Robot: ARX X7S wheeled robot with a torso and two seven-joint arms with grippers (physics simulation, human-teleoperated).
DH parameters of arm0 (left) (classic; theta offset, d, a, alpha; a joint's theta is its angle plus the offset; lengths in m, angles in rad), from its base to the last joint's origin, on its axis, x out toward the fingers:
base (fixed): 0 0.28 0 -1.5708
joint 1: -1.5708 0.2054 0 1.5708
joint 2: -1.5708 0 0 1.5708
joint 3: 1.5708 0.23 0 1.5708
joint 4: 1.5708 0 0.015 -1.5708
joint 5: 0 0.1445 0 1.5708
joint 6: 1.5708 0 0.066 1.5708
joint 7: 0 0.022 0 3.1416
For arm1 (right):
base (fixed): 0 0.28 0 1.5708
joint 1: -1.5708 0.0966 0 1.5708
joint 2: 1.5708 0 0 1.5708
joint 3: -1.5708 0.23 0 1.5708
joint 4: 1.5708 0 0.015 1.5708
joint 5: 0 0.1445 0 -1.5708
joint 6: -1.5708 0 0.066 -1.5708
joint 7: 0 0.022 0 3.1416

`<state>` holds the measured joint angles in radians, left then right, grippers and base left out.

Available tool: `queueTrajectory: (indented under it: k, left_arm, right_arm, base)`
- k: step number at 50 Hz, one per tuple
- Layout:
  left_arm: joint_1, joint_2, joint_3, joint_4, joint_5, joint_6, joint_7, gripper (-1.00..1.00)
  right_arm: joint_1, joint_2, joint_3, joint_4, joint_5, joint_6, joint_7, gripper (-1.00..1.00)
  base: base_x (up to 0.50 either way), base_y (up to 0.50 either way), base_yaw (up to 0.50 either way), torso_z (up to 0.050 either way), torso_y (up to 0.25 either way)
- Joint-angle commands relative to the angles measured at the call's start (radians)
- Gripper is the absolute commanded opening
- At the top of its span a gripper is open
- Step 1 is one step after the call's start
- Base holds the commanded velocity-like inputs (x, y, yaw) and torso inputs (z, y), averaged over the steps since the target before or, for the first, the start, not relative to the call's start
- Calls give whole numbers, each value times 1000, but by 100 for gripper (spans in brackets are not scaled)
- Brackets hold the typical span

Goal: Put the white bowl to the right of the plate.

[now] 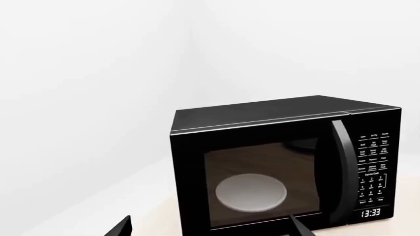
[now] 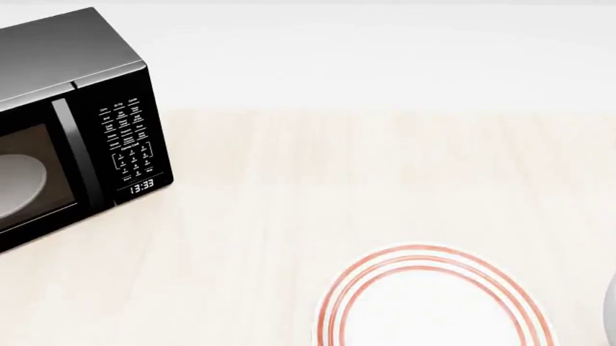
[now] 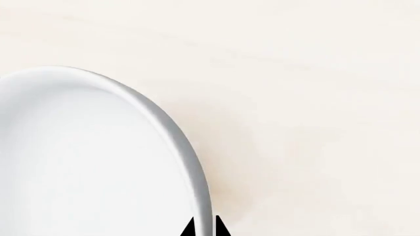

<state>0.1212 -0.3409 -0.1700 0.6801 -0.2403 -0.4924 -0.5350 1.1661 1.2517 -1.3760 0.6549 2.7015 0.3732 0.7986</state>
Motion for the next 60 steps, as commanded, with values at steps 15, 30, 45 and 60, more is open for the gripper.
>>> queueTrajectory:
  k: [15, 30, 45, 60]
  left_arm:
    - [3, -6, 7, 2, -2, 2, -7, 100]
    - [12, -9, 7, 13, -4, 10, -10, 100]
    - [9, -11, 13, 9, -5, 10, -14, 100]
    - [17, -15, 19, 16, -7, 16, -14, 100]
  right_arm:
    - [6, -22, 13, 37, -21, 10, -21, -100]
    - [27, -10, 10, 26, -84, 15, -25, 100]
    - [72, 95, 35, -215, -199, -127, 78, 100]
    - [251, 193, 119, -638, -580, -166, 353, 100]
  base:
    - [0, 0, 0, 1, 0]
    - [0, 0, 0, 0, 1]
    - [0, 0, 0, 0, 0]
    - [0, 0, 0, 0, 0]
